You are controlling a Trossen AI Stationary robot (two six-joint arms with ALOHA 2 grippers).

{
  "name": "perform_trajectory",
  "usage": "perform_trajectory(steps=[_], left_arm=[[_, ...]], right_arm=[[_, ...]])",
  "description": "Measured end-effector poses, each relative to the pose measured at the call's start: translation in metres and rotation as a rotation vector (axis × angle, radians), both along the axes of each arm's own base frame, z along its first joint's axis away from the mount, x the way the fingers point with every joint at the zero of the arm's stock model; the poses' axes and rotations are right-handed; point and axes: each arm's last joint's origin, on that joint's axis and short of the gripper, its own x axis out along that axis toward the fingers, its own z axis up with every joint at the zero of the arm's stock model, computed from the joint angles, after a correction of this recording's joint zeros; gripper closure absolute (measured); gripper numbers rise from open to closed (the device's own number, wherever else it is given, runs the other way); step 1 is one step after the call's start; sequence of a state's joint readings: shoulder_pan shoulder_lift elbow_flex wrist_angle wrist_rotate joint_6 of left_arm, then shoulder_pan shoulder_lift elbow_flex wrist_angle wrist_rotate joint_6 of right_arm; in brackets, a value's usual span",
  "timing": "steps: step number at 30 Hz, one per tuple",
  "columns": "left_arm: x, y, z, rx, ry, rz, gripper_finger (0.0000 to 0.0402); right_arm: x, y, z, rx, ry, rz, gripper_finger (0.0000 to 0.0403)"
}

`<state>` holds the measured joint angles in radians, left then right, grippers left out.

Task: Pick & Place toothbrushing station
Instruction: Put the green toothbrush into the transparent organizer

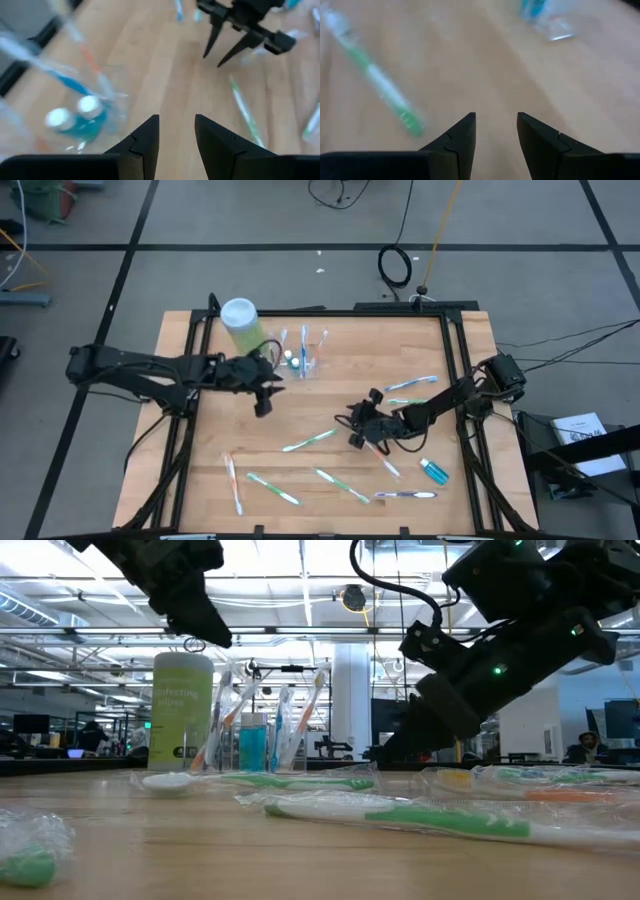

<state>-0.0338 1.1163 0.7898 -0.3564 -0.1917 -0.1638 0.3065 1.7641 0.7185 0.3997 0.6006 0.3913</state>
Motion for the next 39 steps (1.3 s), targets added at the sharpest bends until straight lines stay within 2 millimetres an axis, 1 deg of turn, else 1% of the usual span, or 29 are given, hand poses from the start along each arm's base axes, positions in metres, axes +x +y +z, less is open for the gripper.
perform_trajectory(steps=[2,6,10,14,17,19,21,24,25,27,29,31,33,35,37,39], left_arm=[[0.008,-0.008,-0.003,-0.006,-0.022,-0.028,0.027],[0.017,-0.026,0.0,-0.02,-0.111,-0.088,0.027],[0.018,-0.042,0.001,0.021,-0.141,-0.123,0.027],[0.009,-0.049,0.006,0.074,-0.143,-0.089,0.027],[0.0,-0.053,0.013,0.086,-0.164,-0.104,0.027],[-0.007,-0.052,0.021,0.094,-0.197,-0.114,0.027],[-0.014,-0.05,0.03,0.102,-0.239,-0.115,0.027],[-0.023,-0.046,0.04,0.129,-0.286,-0.079,0.027],[-0.025,-0.045,0.039,0.14,-0.293,-0.061,0.027],[-0.027,-0.044,0.032,0.159,-0.271,-0.039,0.027],[-0.027,-0.043,0.021,0.156,-0.254,-0.025,0.027],[-0.028,-0.044,0.009,0.143,-0.262,-0.015,0.027],[-0.027,-0.044,0.002,0.137,-0.3,-0.015,0.027],[-0.027,-0.044,-0.002,0.153,-0.315,-0.025,0.027],[-0.026,-0.044,-0.001,0.161,-0.325,-0.028,0.027],[-0.026,-0.044,0.0,0.156,-0.337,-0.026,0.027]], right_arm=[[0.001,0.002,0.0,0.005,0.025,0.085,0.0268],[0.004,0.007,0.003,0.038,0.014,0.249,0.0268],[0.008,0.01,0.008,0.026,-0.038,0.322,0.0268],[0.011,0.011,0.014,0.0,-0.096,0.344,0.0268],[0.014,0.012,0.018,0.026,-0.131,0.393,0.0268],[0.018,0.014,0.021,0.03,-0.135,0.447,0.0268],[0.022,0.016,0.026,0.004,-0.15,0.463,0.0268],[0.029,0.018,0.034,-0.031,-0.159,0.496,0.0268],[0.031,0.019,0.037,-0.043,-0.154,0.521,0.0268],[0.038,0.023,0.044,-0.054,-0.155,0.577,0.0268],[0.045,0.026,0.053,-0.063,-0.156,0.62,0.0268],[0.053,0.028,0.056,-0.092,-0.147,0.64,0.0268],[0.06,0.028,0.052,-0.111,-0.12,0.651,0.0268],[0.065,0.027,0.042,-0.092,-0.084,0.68,0.0268],[0.072,0.025,0.028,-0.071,-0.06,0.712,0.0268],[0.074,0.021,0.011,-0.086,0.002,0.696,0.0268]])
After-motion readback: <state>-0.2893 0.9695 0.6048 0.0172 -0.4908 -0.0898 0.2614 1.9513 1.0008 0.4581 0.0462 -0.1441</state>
